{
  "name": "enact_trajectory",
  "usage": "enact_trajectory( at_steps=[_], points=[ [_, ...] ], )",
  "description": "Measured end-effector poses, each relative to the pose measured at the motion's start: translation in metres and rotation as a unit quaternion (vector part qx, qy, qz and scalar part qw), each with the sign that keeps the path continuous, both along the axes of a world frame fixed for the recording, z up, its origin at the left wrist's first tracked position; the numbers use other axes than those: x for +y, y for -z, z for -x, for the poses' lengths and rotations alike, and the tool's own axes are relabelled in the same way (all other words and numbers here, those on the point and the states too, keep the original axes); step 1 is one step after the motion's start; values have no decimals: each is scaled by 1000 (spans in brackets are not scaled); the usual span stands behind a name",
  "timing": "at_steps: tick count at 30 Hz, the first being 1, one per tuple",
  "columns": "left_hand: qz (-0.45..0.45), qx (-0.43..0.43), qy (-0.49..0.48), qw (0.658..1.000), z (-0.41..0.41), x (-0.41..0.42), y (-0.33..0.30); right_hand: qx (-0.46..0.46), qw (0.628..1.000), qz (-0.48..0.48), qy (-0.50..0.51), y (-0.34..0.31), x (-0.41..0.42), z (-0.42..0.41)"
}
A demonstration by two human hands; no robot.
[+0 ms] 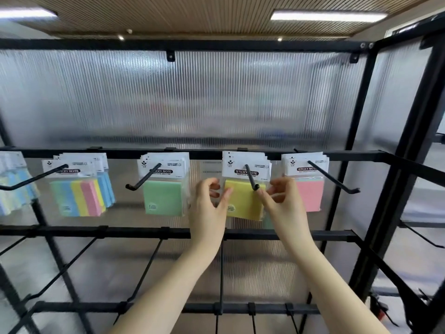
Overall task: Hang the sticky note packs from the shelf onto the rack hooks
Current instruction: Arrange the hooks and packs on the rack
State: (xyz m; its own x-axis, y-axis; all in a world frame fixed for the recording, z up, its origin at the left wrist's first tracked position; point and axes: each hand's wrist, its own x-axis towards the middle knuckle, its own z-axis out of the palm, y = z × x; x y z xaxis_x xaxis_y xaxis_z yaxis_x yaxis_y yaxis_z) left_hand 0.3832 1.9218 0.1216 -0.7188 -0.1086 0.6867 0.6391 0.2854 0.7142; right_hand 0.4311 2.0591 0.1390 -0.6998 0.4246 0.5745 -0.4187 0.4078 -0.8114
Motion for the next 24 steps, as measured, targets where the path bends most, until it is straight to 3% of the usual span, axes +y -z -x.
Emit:
enact_trajectory(
  at_steps=[4, 14, 20, 24],
  points=[
    [37, -29, -5, 999, 8, 6, 5, -31, 999, -5, 23, 5, 0, 12],
    [6, -77, 6, 997, 18, 14, 4, -96, 994, 12, 47, 4, -1, 29],
    [9, -112, 5, 994, 13, 1, 21, -215, 975, -36, 48, 21, -4, 25],
    [95, -158, 10, 983, 12, -22, 41, -312, 944, -101, 37, 38, -15, 20]
  ],
)
